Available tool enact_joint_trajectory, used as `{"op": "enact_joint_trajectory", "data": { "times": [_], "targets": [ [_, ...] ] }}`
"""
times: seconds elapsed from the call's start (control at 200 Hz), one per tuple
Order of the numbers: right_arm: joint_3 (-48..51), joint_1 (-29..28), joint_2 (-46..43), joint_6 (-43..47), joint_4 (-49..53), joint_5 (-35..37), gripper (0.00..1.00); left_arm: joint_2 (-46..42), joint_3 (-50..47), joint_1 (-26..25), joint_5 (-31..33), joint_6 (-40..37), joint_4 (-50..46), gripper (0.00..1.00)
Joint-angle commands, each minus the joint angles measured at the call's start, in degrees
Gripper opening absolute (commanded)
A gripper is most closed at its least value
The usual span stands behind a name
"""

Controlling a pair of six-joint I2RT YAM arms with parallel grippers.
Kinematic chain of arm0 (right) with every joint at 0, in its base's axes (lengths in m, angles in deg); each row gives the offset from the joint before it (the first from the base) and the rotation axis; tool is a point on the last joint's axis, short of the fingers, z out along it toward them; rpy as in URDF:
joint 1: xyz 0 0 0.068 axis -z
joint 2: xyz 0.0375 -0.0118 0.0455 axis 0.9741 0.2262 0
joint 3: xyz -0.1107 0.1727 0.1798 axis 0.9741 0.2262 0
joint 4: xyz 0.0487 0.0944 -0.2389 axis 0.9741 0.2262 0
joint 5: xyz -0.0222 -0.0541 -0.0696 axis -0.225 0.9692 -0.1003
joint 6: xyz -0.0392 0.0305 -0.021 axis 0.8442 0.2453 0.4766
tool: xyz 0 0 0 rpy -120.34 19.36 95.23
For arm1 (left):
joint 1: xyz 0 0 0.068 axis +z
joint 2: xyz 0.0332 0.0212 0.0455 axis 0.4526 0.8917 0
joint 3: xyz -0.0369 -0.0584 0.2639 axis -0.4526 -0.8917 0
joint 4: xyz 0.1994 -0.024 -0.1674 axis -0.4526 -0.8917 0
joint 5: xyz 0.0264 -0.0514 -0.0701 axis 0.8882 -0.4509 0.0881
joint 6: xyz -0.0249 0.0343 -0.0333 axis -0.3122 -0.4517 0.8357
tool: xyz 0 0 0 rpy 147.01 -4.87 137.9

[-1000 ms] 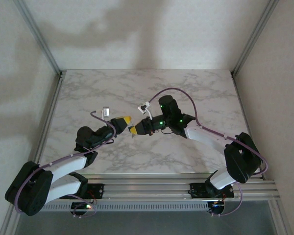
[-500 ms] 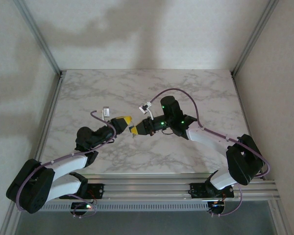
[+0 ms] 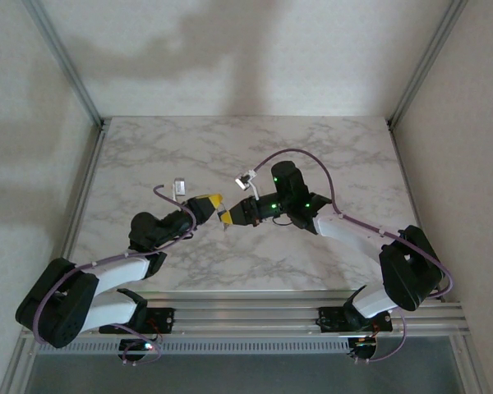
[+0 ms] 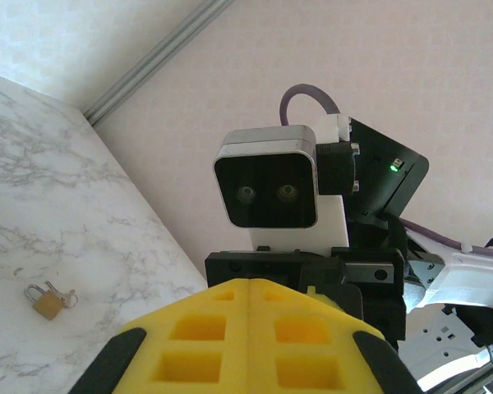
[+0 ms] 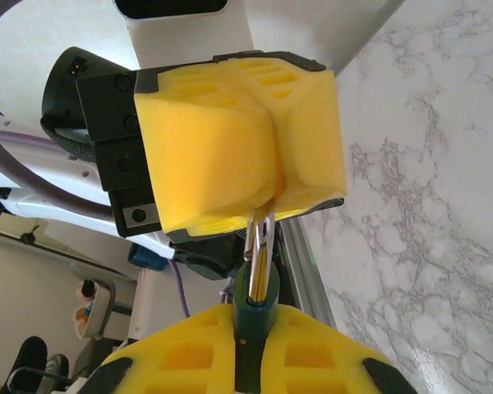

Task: Lock with the key

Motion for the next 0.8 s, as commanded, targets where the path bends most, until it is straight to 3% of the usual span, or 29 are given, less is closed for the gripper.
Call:
{"op": "enact_joint_trajectory", "data": {
  "times": [0.0, 0.455, 0.796],
  "targets": [
    [-2.06, 0.81, -2.59, 0.13, -3.67, -5.60, 0.00, 1.32, 0.31, 0.66, 3.03, 0.09, -2.47, 0.00],
    [-3.75, 2.00, -0.22, -3.94, -6.63, -6.24, 0.00, 2.60, 0.92, -0.12, 2.63, -0.11, -2.45, 0.00],
    [-5.49, 2.14, 0.26, -2.06, -1.63, -2.40, 0.00, 3.09, 1.28, -0.73, 2.09, -0.23, -2.46, 0.00]
  ]
}}
